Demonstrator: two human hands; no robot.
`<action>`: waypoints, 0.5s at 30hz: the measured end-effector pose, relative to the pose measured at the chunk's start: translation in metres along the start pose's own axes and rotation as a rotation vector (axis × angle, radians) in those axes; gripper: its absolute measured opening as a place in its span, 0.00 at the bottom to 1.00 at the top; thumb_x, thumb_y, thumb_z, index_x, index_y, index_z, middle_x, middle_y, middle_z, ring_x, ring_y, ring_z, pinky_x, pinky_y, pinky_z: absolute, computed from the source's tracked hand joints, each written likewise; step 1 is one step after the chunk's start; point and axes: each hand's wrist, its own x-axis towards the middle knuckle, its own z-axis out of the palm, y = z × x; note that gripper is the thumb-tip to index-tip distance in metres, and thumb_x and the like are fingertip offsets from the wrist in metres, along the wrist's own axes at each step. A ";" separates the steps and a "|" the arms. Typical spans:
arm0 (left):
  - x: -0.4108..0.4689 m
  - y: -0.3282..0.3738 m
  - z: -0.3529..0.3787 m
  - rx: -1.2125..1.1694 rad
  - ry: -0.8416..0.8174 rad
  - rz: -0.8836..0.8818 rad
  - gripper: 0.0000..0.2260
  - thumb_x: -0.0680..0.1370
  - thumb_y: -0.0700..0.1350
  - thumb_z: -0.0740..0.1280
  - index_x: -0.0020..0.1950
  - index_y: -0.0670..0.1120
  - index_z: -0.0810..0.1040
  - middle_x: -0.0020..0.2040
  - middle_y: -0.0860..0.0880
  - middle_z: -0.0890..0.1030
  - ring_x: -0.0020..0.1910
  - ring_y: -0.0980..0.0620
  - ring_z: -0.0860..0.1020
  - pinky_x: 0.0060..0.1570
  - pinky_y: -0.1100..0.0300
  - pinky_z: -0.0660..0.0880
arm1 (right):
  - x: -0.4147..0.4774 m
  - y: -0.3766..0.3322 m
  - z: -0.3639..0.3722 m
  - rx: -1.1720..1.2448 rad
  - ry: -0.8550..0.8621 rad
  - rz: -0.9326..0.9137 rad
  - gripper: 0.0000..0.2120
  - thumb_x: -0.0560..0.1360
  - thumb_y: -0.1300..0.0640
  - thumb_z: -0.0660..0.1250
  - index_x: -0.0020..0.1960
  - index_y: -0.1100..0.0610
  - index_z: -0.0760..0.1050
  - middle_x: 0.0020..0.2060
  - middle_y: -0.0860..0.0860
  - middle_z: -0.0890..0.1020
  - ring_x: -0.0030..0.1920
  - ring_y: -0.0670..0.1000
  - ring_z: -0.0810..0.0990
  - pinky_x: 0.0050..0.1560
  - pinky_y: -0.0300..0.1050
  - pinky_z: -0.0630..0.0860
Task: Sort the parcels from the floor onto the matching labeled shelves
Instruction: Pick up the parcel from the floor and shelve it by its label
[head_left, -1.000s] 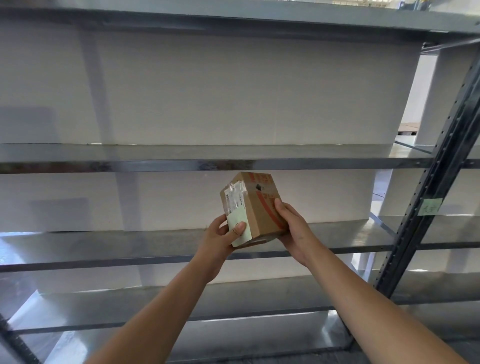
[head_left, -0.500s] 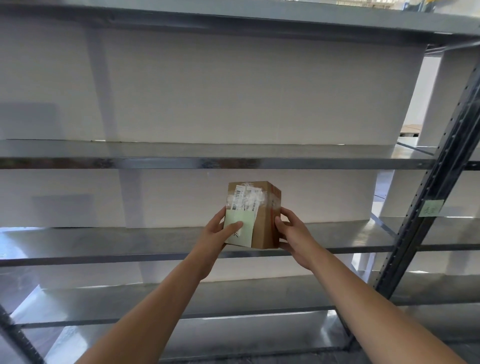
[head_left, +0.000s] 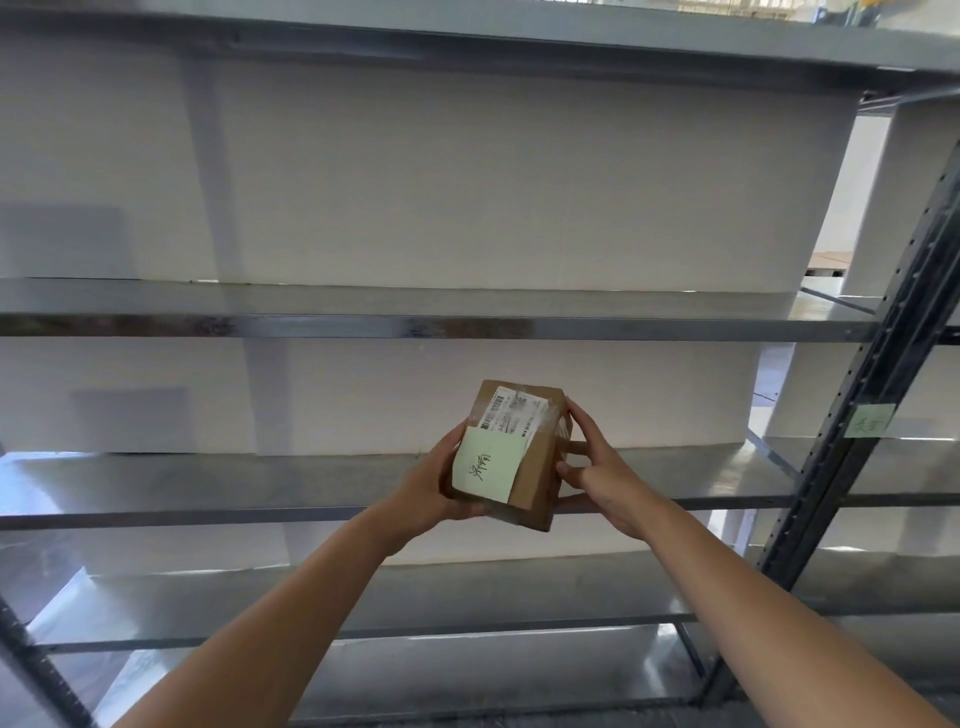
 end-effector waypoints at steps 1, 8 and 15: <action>0.000 0.001 -0.001 0.000 0.022 0.025 0.41 0.72 0.31 0.74 0.72 0.66 0.63 0.65 0.55 0.76 0.68 0.53 0.74 0.56 0.51 0.81 | -0.001 -0.001 0.000 0.001 0.008 -0.007 0.41 0.78 0.73 0.62 0.73 0.30 0.60 0.69 0.53 0.71 0.68 0.57 0.73 0.62 0.66 0.76; 0.004 0.006 -0.013 -0.083 0.233 0.077 0.32 0.78 0.33 0.68 0.76 0.59 0.66 0.68 0.54 0.76 0.70 0.52 0.72 0.56 0.59 0.80 | -0.002 -0.012 0.000 0.319 0.072 -0.098 0.35 0.73 0.74 0.70 0.70 0.45 0.69 0.65 0.58 0.74 0.62 0.61 0.78 0.53 0.61 0.83; 0.007 0.019 -0.011 -0.246 0.618 0.016 0.26 0.77 0.46 0.71 0.70 0.56 0.61 0.67 0.48 0.70 0.65 0.48 0.73 0.65 0.47 0.72 | -0.002 -0.026 0.019 0.498 0.169 -0.194 0.20 0.77 0.70 0.66 0.63 0.50 0.73 0.65 0.51 0.76 0.61 0.53 0.79 0.63 0.59 0.78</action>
